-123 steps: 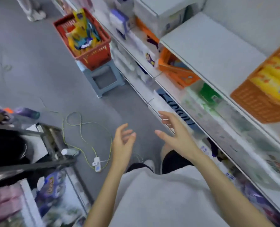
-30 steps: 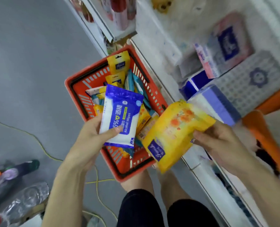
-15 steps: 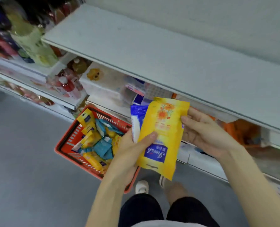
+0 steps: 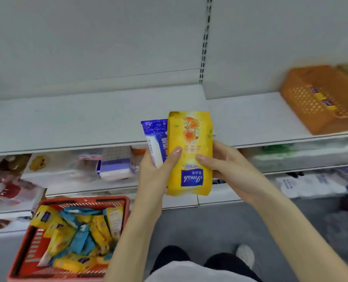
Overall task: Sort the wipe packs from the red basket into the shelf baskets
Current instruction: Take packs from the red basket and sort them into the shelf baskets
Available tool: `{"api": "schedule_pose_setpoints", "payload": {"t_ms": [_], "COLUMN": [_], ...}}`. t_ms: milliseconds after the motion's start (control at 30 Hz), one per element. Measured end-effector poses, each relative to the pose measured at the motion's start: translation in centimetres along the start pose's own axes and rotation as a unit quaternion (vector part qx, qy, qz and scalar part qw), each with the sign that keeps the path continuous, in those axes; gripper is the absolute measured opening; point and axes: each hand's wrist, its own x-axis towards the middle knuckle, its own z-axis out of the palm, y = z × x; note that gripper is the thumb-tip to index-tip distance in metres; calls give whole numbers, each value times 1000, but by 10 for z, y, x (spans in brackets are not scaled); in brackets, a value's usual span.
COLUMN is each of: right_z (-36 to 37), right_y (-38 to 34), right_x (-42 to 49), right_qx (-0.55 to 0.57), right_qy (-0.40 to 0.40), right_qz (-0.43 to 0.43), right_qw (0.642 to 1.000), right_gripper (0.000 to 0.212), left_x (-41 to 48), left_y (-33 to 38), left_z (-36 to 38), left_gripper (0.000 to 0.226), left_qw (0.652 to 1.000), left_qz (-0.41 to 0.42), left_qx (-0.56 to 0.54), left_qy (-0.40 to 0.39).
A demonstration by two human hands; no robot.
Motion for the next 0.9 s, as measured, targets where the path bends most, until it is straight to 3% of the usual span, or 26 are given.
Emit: {"api": "schedule_pose_setpoints", "payload": {"t_ms": [233,367,467,533,600,800,900], "right_z": [-177,-262,-305,-322,-331,-360,-379], "right_y": [-19,-16,5,19,27,24,17], "right_x": [-51,-74,-93,-104,-113,-94,-71], "right_qx": [-88,-93,70,277,370,269,202], "right_qy": [25,133,237,242,224,271,280], "right_qz": [-6,-9,13,23,39,31,22], "right_qw": [996,987,969,929,901,924,938], "right_gripper": [24,24,26,34,39,39,38], "left_x": [0,-2,-3,-5,-7,1,28], "left_y": [-37,-69,-86,-92,-96,-109,-109], "left_z": [162,250,303,333,362,409,417], "left_gripper": [54,37,36,51,62,62,57], "left_qw": [997,995,991,991,993,999,997], "left_qz": [-14,-57,-87,-78,-61,-30,-60], "left_qx": [4,-66,-99,-106,-102,-34,-41], "left_qy": [-72,-56,-19,9,24,2,-16]}}
